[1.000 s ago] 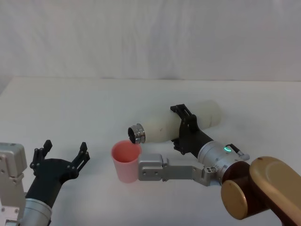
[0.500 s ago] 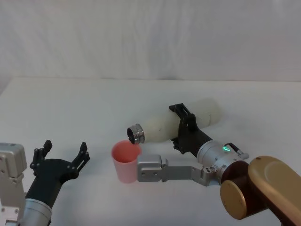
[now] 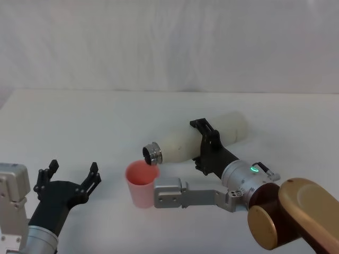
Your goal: Grasp the thermos with one hand and pour water into the cup lid.
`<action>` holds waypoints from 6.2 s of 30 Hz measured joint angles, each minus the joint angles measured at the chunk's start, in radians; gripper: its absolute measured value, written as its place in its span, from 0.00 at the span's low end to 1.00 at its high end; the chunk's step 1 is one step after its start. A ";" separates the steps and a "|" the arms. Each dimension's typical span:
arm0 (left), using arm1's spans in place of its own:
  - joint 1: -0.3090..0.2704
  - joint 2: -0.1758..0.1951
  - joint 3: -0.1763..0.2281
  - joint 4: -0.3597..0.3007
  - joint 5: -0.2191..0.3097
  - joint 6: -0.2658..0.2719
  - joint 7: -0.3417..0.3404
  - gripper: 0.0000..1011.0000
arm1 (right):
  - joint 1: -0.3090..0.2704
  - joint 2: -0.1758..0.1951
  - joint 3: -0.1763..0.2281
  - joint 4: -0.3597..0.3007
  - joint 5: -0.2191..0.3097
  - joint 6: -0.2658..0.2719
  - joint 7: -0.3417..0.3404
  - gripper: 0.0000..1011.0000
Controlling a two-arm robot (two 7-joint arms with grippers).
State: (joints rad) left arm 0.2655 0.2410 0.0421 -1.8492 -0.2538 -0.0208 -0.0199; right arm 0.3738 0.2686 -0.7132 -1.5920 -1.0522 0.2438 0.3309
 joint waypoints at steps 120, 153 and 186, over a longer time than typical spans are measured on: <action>0.000 0.000 0.000 0.000 0.000 0.000 0.000 0.99 | -0.074 0.012 0.076 -0.092 0.104 -0.019 -0.029 0.95; 0.000 0.000 0.000 0.000 0.000 0.000 0.000 0.99 | -0.276 -0.077 0.444 -0.190 0.808 -0.072 -0.014 0.95; 0.000 0.000 0.000 0.000 0.000 0.000 0.000 0.99 | -0.177 -0.163 0.446 -0.002 1.190 0.011 0.096 0.95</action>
State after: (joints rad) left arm 0.2655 0.2410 0.0421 -1.8492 -0.2538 -0.0207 -0.0199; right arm 0.1967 0.1058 -0.2676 -1.5939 0.1375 0.2546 0.4270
